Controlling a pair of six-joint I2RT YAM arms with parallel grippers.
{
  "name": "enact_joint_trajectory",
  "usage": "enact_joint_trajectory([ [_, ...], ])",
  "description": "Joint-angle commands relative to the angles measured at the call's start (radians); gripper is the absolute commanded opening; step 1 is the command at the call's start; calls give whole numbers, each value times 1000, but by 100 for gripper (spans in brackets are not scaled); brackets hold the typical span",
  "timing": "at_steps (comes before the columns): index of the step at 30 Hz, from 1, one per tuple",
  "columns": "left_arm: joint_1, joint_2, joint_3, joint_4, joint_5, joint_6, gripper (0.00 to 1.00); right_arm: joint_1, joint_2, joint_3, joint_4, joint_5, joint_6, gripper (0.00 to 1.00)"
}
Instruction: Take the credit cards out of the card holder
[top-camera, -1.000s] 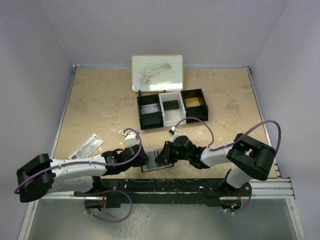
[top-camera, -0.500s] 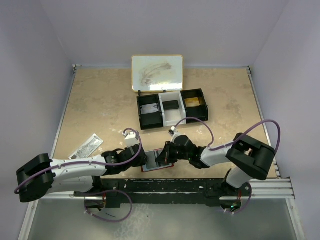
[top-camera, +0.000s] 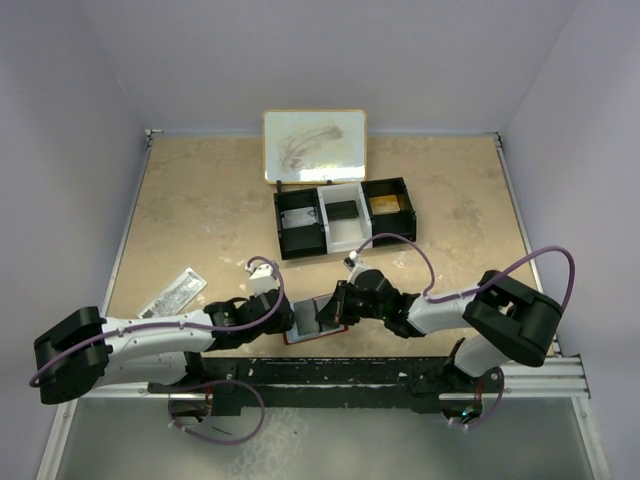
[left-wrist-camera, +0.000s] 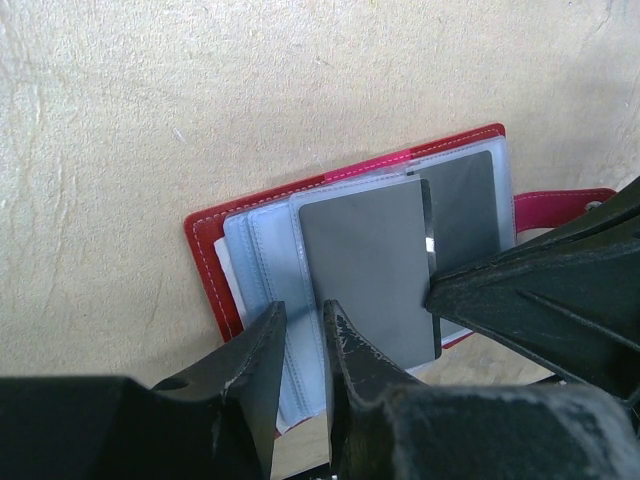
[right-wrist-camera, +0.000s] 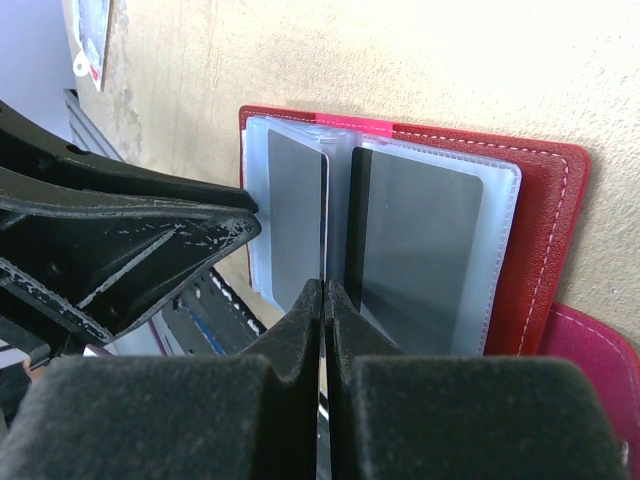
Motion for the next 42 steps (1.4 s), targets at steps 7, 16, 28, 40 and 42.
enact_joint_trajectory([
  [7, -3, 0, 12, -13, -7, 20, 19, -13, -20, -7, 6, 17, -16, 0],
  [16, -4, -41, 50, 123, 31, 41, 28, -15, 42, -10, 80, -21, -12, 0],
  [28, -14, 106, 78, 0, -55, 45, 24, -15, 42, -7, 74, -25, -8, 0],
  [40, -14, 4, -15, 10, -36, 18, 21, -18, 8, 12, 46, -19, -7, 1],
  [42, -14, 8, -19, 18, -32, 19, 21, -20, 0, 15, 41, -19, -7, 2],
])
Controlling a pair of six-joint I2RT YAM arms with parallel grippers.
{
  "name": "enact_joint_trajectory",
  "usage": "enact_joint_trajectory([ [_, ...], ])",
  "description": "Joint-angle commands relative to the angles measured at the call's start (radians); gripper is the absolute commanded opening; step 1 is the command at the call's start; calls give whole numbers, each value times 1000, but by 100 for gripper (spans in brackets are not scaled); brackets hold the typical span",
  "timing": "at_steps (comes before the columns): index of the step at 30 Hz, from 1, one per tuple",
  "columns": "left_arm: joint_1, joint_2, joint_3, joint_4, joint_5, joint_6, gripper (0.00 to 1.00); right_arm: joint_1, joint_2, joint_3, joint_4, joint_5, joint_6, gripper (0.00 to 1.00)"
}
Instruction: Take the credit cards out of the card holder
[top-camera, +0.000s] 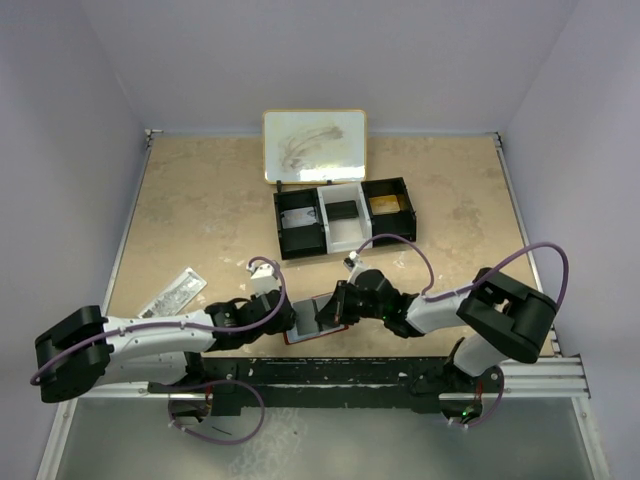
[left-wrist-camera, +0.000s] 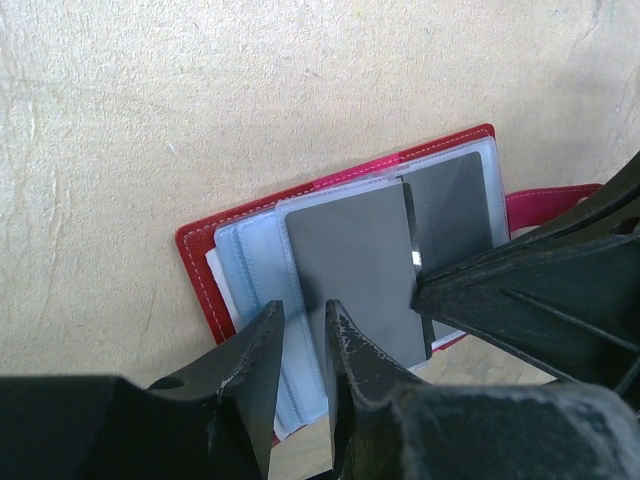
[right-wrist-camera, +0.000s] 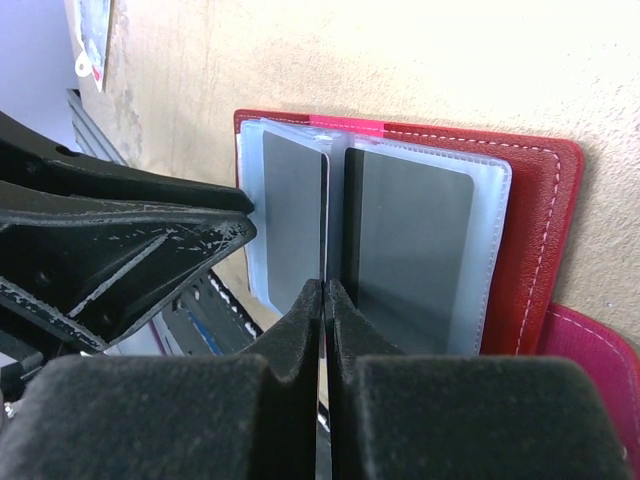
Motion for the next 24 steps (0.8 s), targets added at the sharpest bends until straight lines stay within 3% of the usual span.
enact_joint_trajectory([
  [1, -3, 1, -21, -3, -2, 5, 21, -8, -44, 26, -15, -2, -9, 3],
  [8, -3, 35, -23, 13, 10, 9, 20, -11, -48, 32, -13, -24, -15, 10],
  [14, -3, 70, -13, 9, 19, 19, 13, -12, -29, 45, -1, -47, -26, 8],
  [19, -3, 77, -11, -9, 6, 21, 9, -13, -37, 40, -3, -39, -20, 15],
  [24, -3, 93, 6, -41, -12, 28, 8, -16, -43, 31, 7, -40, -15, 12],
])
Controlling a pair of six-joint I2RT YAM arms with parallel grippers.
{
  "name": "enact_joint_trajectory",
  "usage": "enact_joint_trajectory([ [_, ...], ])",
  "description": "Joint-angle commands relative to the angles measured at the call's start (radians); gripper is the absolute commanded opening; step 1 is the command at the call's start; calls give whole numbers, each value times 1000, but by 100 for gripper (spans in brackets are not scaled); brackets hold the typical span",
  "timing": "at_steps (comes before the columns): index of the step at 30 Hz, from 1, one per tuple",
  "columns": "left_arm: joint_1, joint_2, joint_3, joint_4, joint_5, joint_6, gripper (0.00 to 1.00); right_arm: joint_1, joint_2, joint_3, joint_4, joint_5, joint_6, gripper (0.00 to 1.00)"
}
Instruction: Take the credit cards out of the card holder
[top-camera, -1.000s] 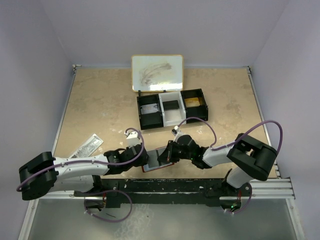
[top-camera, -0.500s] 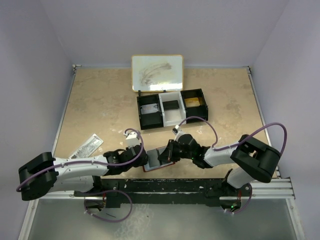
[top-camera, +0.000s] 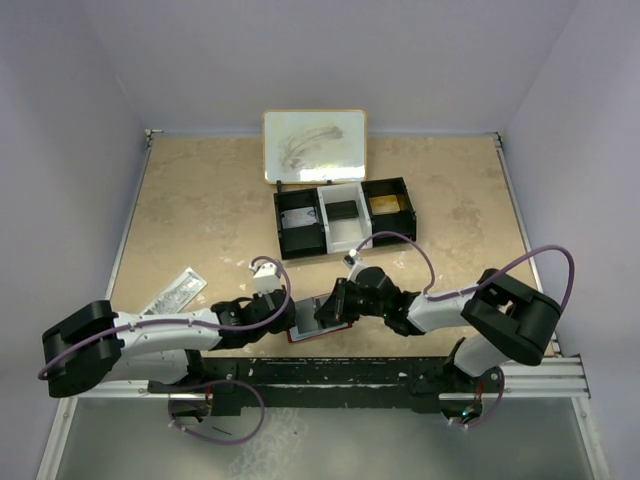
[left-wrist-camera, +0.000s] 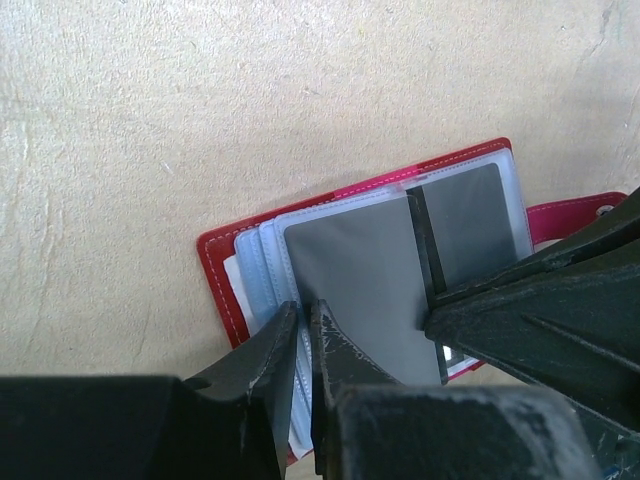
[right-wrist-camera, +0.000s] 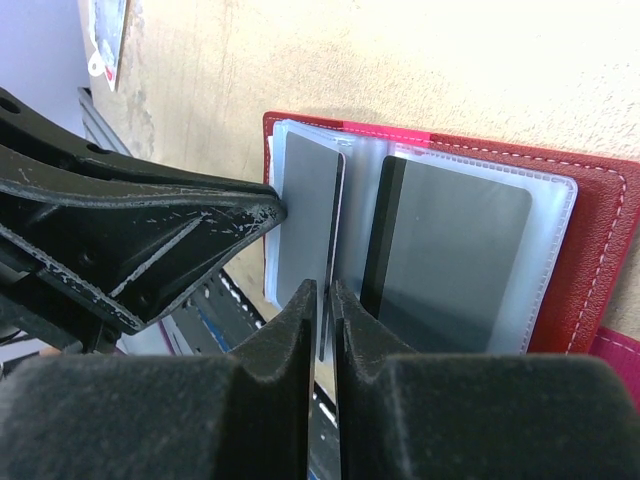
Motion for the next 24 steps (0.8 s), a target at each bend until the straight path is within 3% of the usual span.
enact_joint_trajectory([
  [1, -3, 37, 3, -84, 3, 24, 7, -7, -14, 16, 38, -19, -5, 10],
  [7, -3, 49, 4, -68, 15, 26, 5, -14, -33, -5, 60, -18, -3, 3],
  [24, -13, 121, 20, -62, 3, 26, 1, -76, -72, -49, 68, -75, -27, 6],
])
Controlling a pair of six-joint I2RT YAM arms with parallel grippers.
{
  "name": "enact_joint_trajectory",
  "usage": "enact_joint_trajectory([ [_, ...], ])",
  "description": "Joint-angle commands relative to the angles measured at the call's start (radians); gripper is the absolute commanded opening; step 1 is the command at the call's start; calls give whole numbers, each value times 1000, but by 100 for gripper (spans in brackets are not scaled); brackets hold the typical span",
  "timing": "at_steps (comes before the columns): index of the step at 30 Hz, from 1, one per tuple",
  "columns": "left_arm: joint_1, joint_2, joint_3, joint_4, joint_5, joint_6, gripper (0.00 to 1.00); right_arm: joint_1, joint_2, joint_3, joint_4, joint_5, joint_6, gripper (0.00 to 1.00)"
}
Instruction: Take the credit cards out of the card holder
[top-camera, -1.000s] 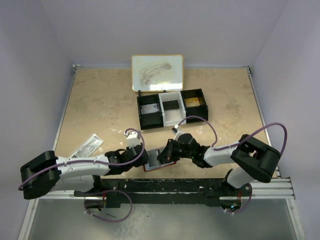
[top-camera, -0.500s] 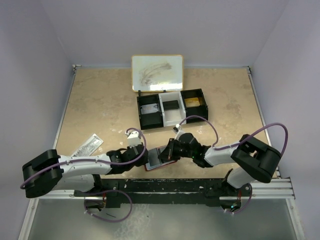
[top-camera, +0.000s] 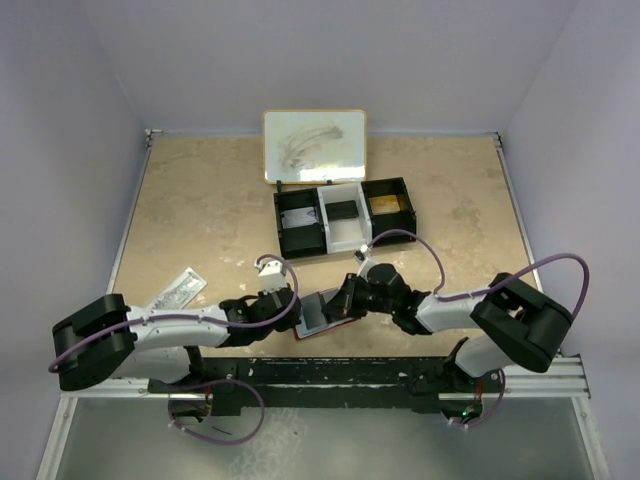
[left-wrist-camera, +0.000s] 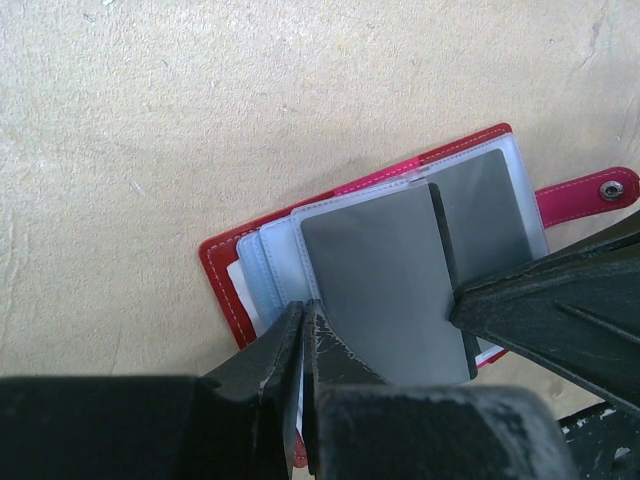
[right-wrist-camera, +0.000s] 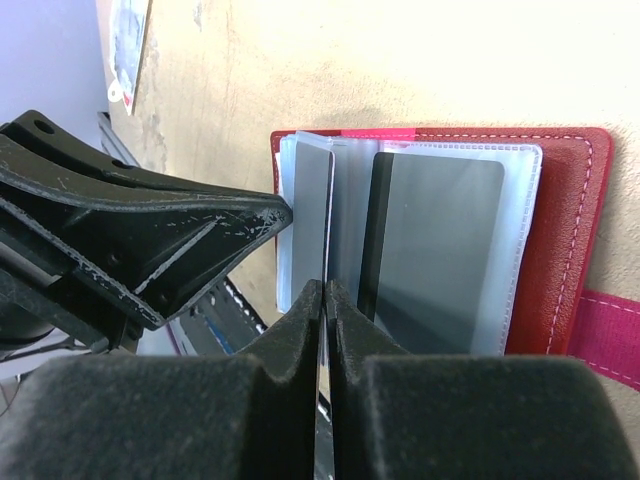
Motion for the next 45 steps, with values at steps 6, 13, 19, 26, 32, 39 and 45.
enact_joint_trajectory([
  [6, -12, 44, -14, -95, 14, 23, 1, -12, 2, -9, 97, -71, -11, 9],
  [13, -16, 35, -12, -95, 14, 23, 0, -21, 35, -43, 188, -98, 32, 11],
  [19, -16, 29, -13, -100, 12, 22, 0, -26, 31, -56, 198, -87, 39, 3],
  [26, -17, 25, -12, -104, 5, 22, 0, -49, -3, -85, 206, -87, 43, 2],
  [32, -19, 29, -12, -102, 5, 21, 0, -66, -3, -92, 203, -108, 32, 3],
  [39, -20, 25, -11, -105, 5, 19, 0, -91, -5, -108, 227, -156, 21, 4],
  [45, -22, 26, -8, -105, 4, 20, 0, -124, 10, -113, 250, -220, 2, 4],
])
